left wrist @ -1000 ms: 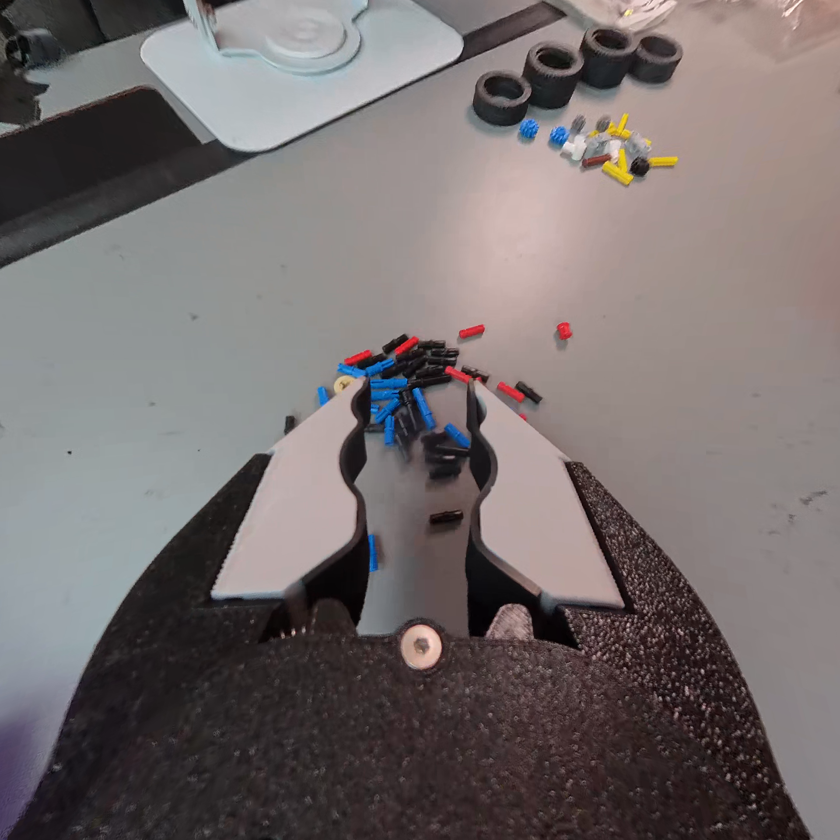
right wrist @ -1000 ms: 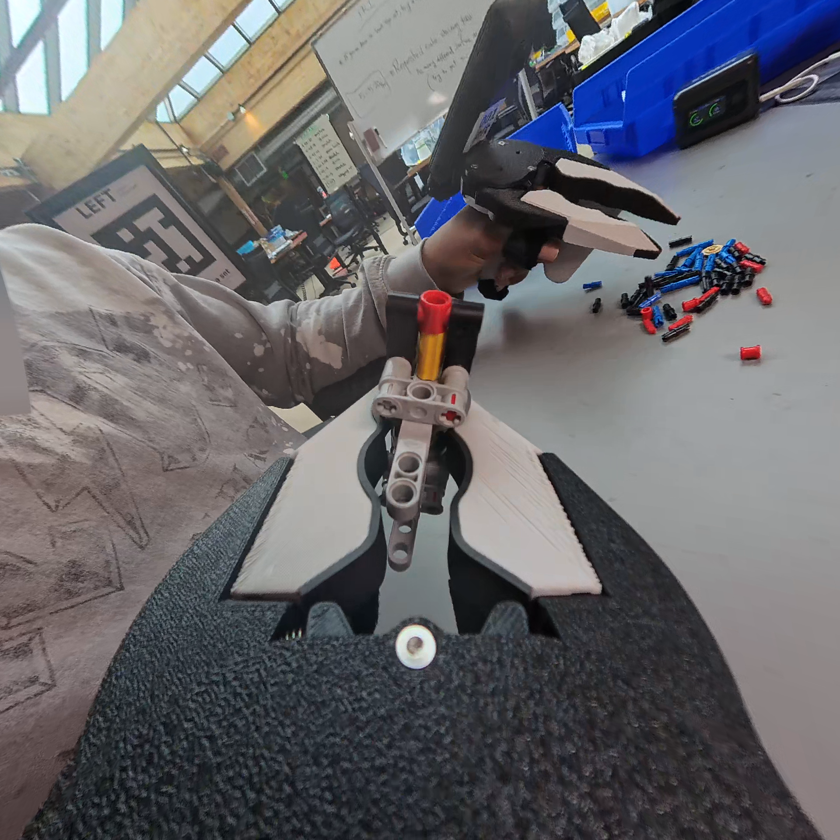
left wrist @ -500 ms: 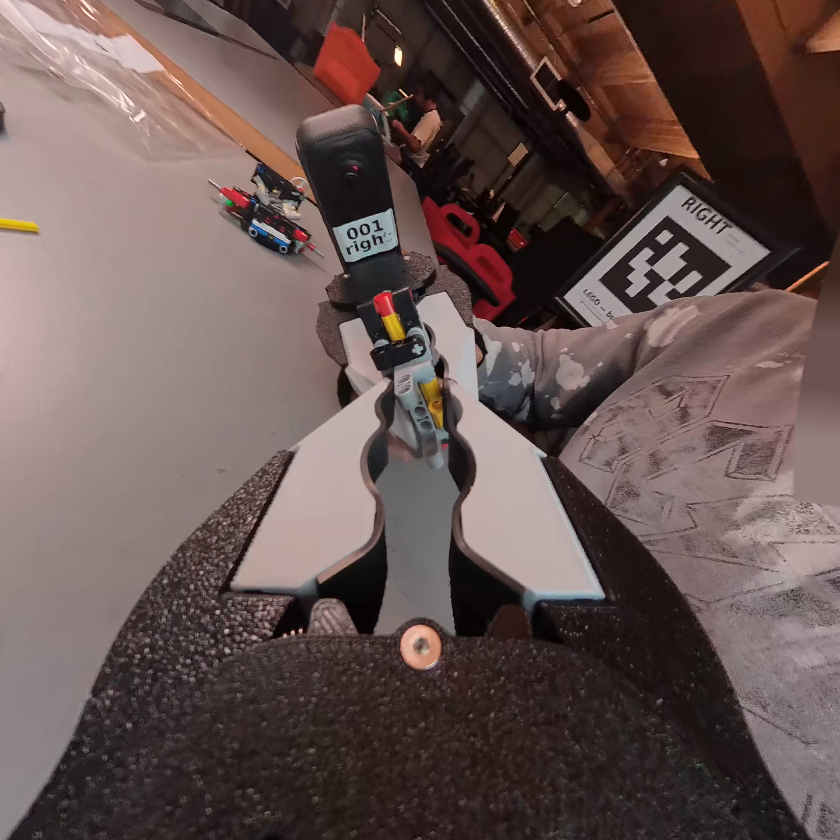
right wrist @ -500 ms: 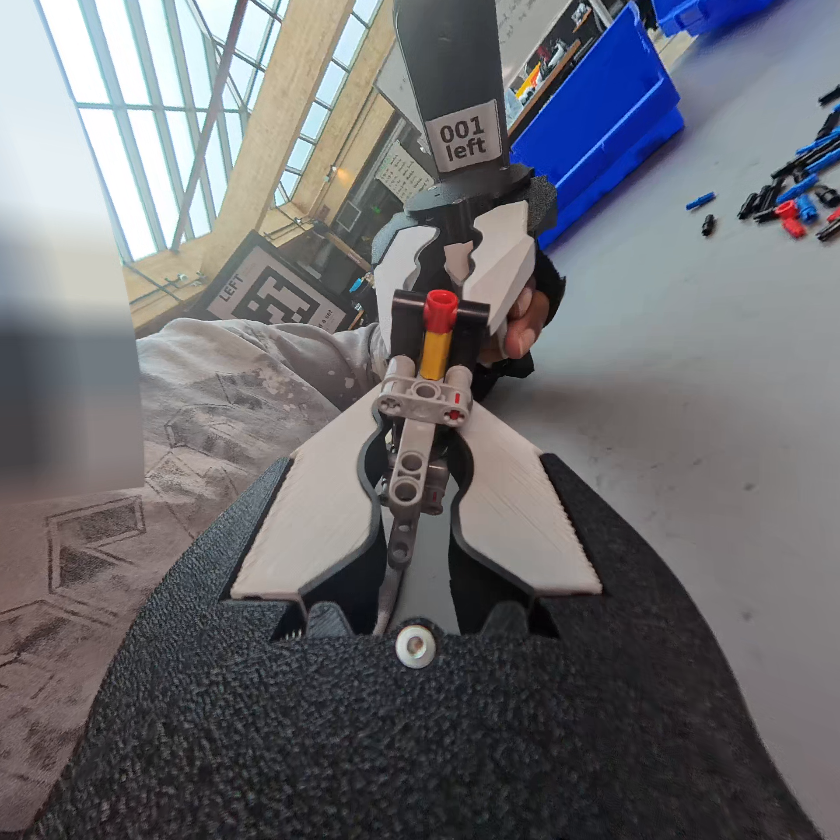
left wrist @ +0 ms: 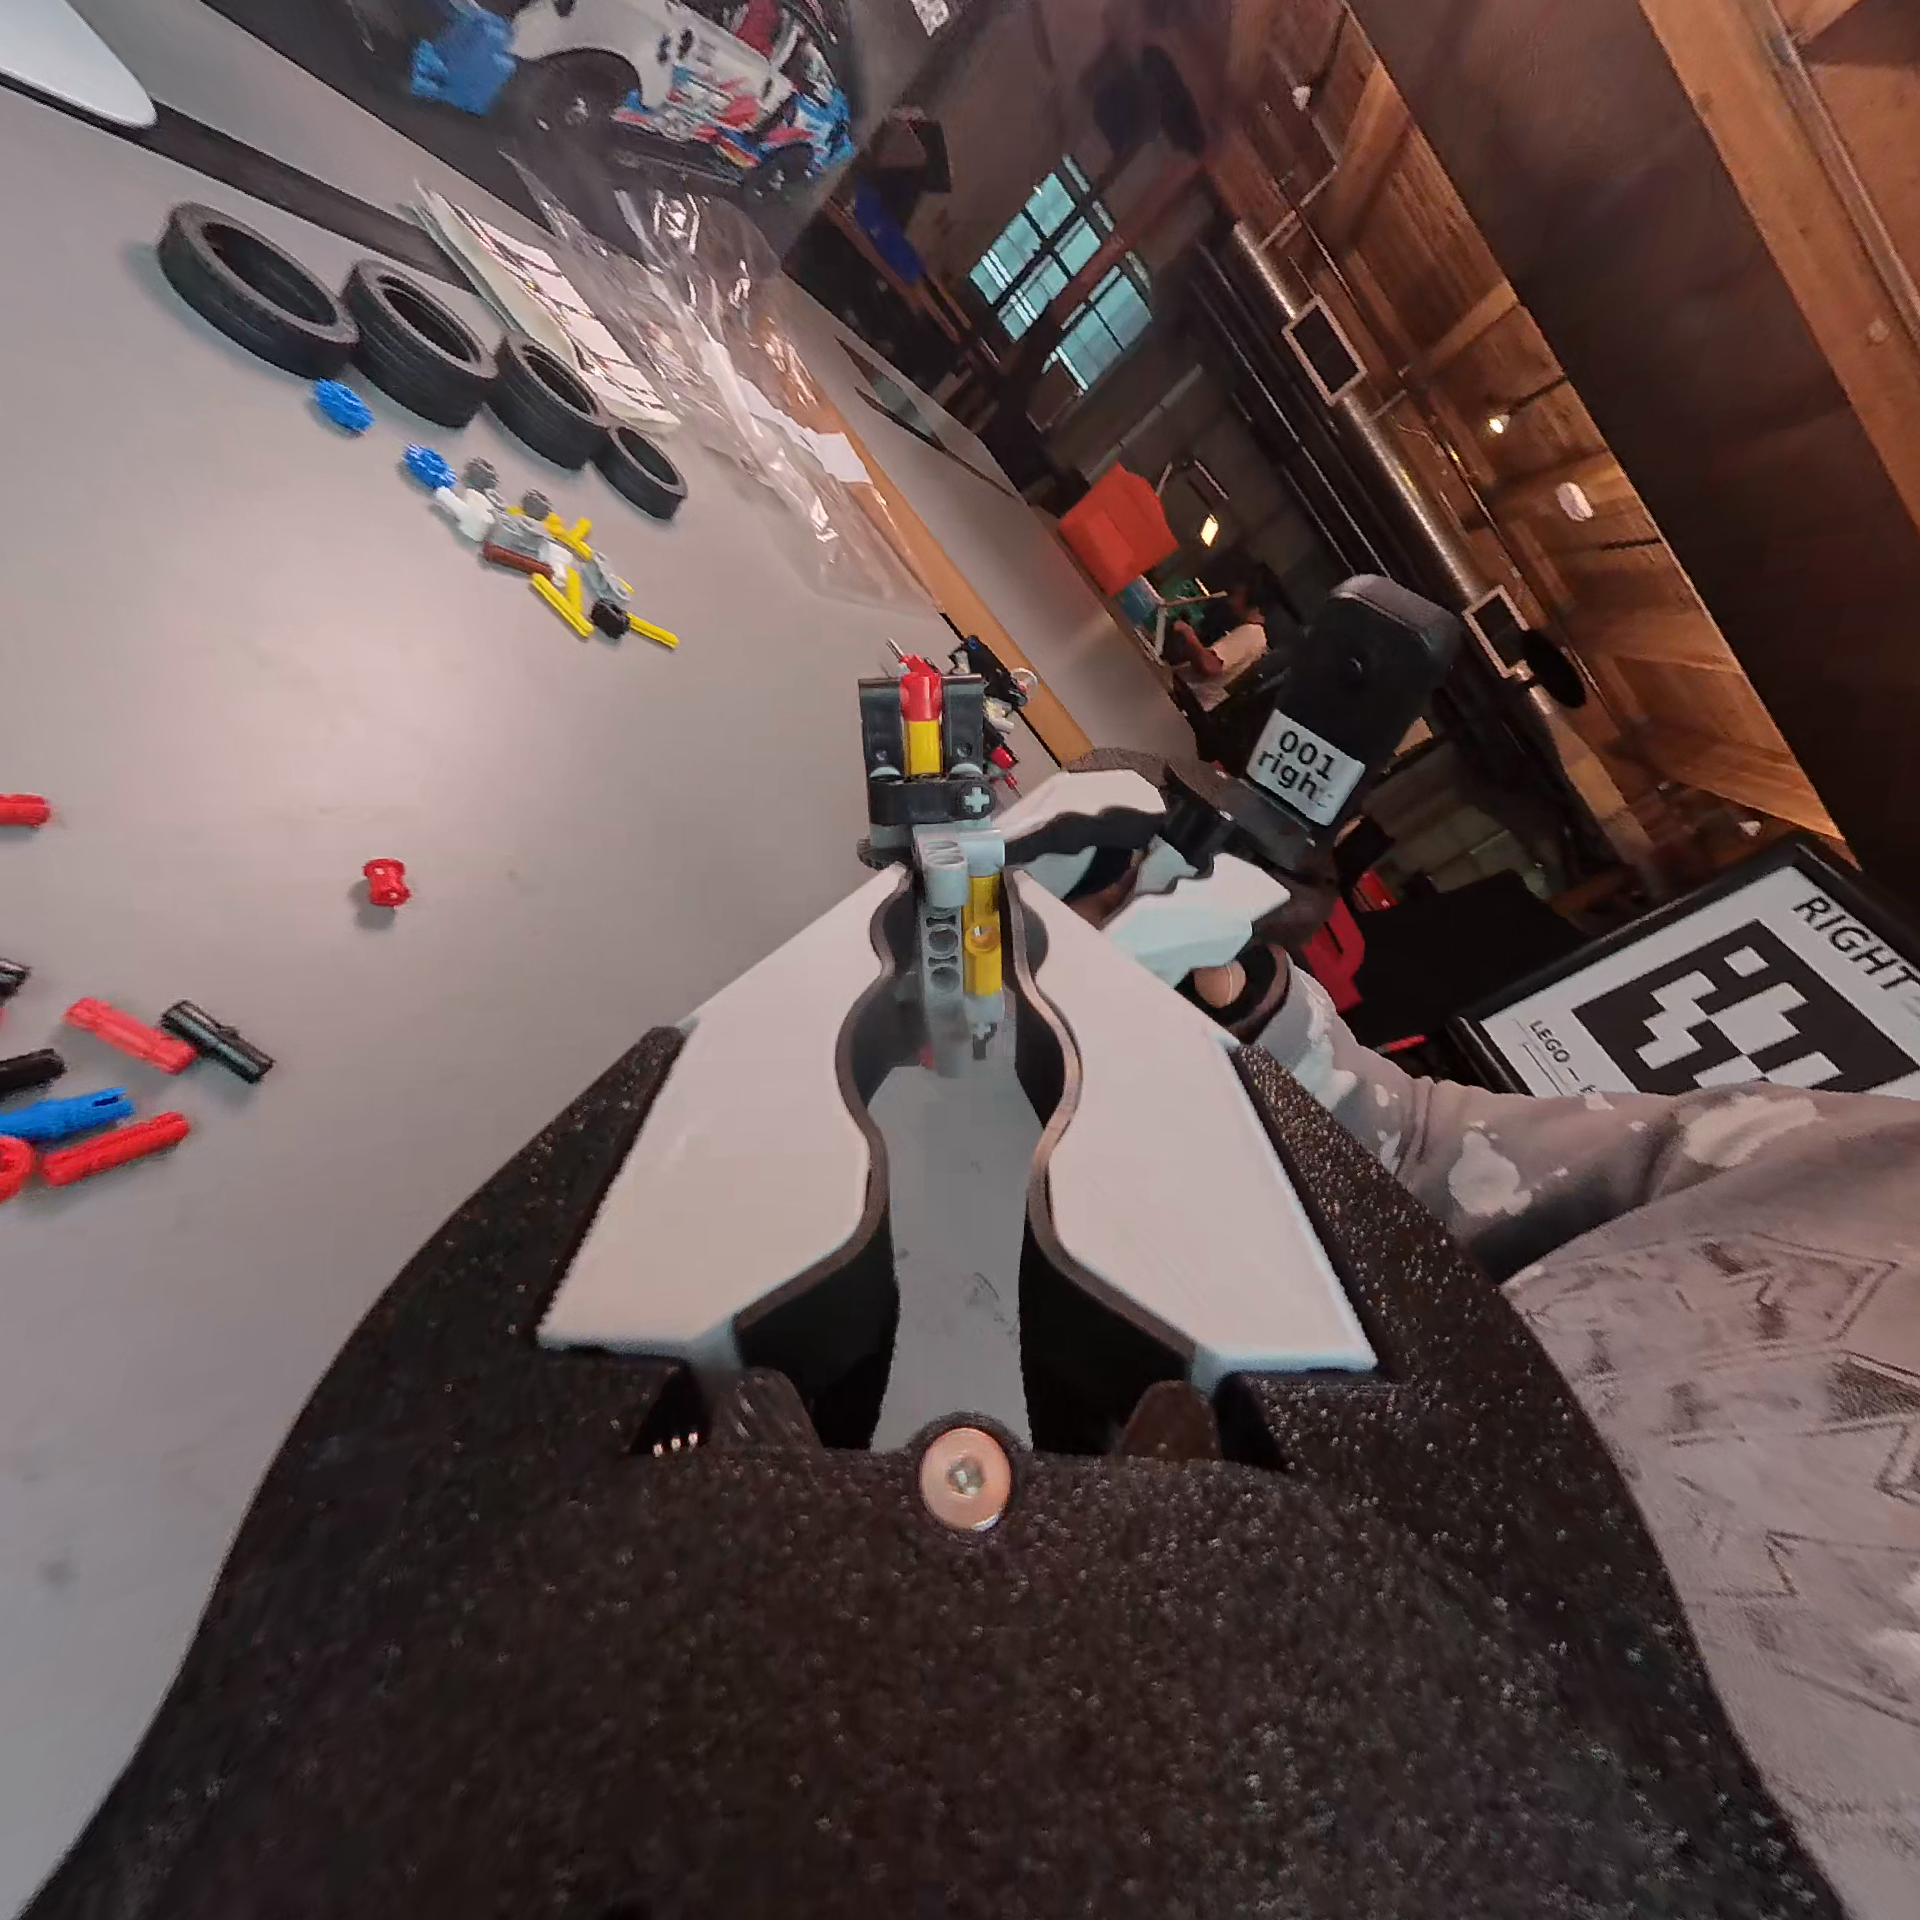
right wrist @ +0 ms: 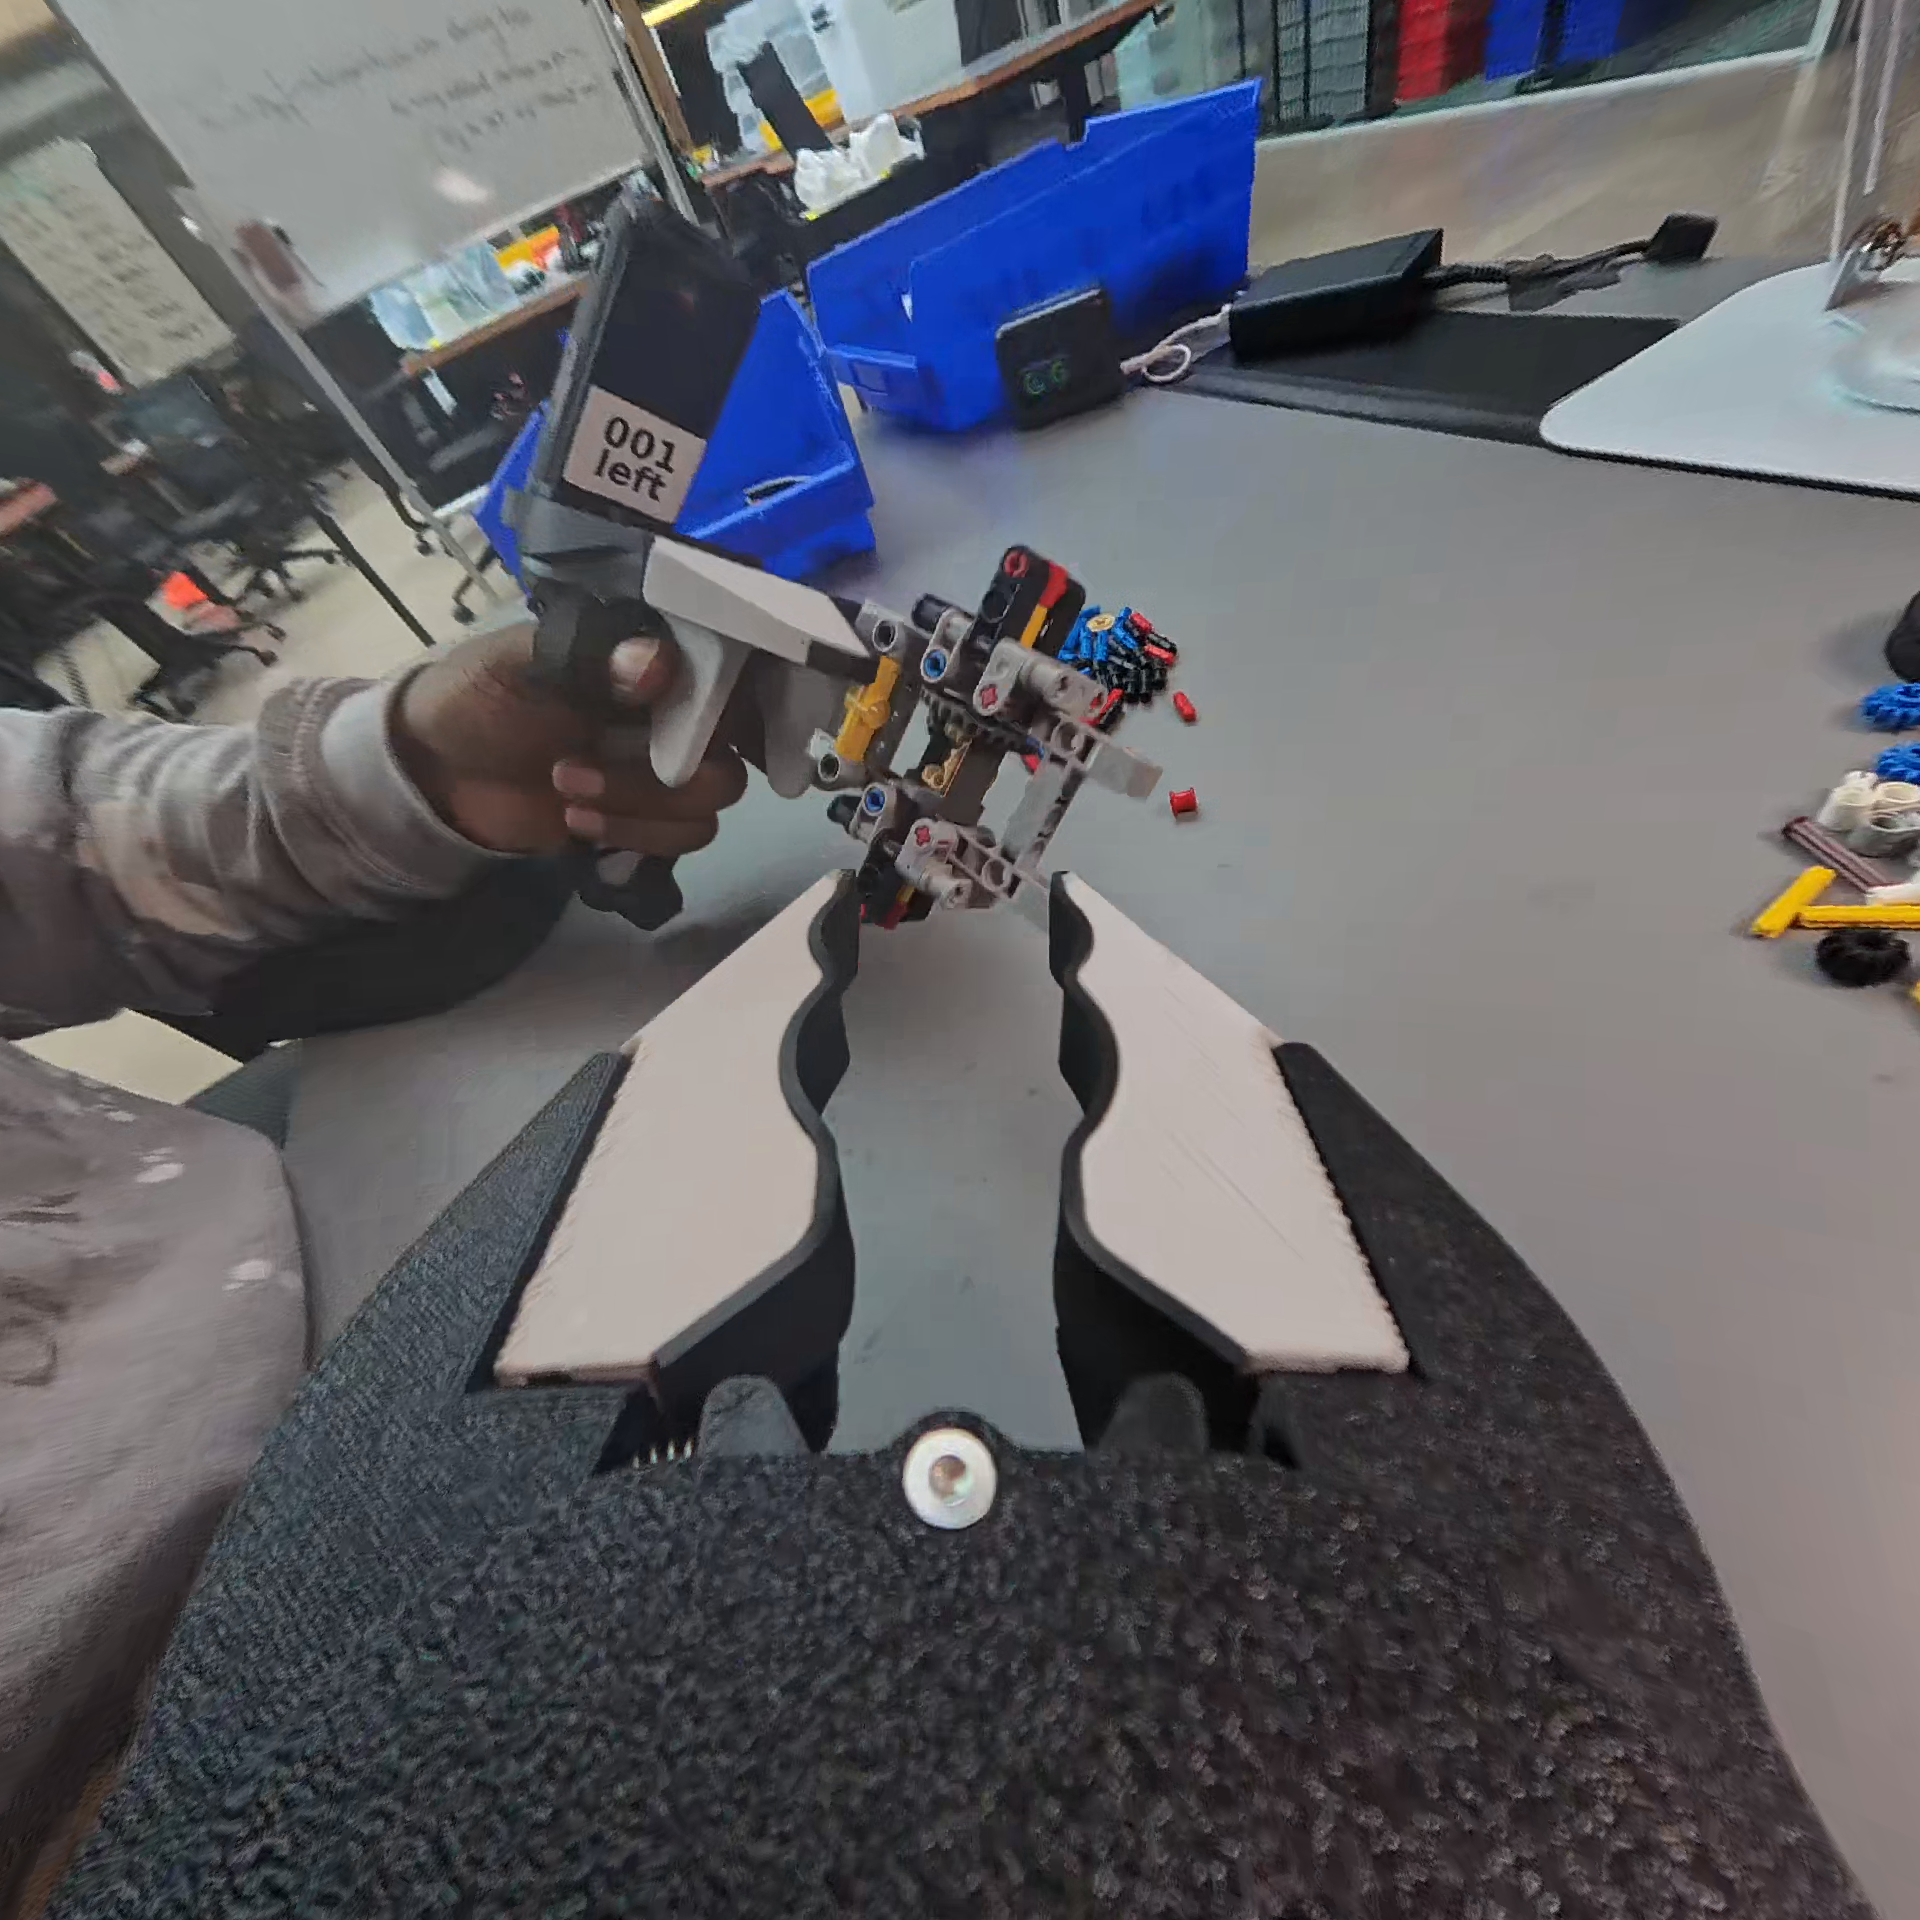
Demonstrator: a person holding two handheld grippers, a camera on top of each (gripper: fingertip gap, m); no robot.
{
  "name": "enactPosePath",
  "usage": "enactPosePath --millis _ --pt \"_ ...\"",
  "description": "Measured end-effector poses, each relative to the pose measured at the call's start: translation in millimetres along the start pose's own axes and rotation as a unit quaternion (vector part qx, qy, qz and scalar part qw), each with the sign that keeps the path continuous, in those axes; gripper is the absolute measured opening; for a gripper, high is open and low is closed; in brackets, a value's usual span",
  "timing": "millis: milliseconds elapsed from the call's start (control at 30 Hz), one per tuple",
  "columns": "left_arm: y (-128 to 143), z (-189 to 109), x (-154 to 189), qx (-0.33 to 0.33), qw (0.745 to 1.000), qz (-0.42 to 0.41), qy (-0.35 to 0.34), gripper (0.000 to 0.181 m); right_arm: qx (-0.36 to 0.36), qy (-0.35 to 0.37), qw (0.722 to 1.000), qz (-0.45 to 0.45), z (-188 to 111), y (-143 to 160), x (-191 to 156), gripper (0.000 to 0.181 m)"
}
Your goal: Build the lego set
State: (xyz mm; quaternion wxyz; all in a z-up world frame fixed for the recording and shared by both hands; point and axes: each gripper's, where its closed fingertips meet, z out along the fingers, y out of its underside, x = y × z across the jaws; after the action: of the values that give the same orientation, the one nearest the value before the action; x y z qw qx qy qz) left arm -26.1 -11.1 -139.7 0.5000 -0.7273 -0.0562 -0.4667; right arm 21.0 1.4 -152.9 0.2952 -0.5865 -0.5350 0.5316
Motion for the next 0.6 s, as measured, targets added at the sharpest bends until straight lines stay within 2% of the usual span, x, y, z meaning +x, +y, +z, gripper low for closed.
enactPosePath --millis 133,267,367,433,467,533,600 --pt "-6 0 -5 0.032 0.999 0.015 -0.04 0.014 -0.048 0.019 0.999 -0.011 22 21 -13 0.031" --pt "-5 5 -3 0.047 0.997 0.026 -0.064 0.015 -0.043 0.047 0.998 0.0 36 20 -11 0.02" --pt "-7 5 -1 0.052 0.995 0.034 -0.074 0.015 -0.027 0.045 0.998 0.022 34 17 -5 0.012" --pt "-9 4 5 0.05 0.996 0.044 -0.057 0.017 -0.009 0.003 0.999 0.048 30 11 -11 0.009" --pt "-11 3 12 0.053 0.997 0.045 -0.036 0.024 0.006 -0.036 0.996 0.077 27 5 -17 0.009" --pt "-21 -3 29 0.071 0.996 0.044 0.022 0.044 0.035 -0.11 0.982 0.149 19 -7 -25 0.008" --pt "-24 -8 42 0.07 0.994 0.042 0.075 0.055 0.069 -0.186 0.958 0.205 7 -21 -34 0.007"
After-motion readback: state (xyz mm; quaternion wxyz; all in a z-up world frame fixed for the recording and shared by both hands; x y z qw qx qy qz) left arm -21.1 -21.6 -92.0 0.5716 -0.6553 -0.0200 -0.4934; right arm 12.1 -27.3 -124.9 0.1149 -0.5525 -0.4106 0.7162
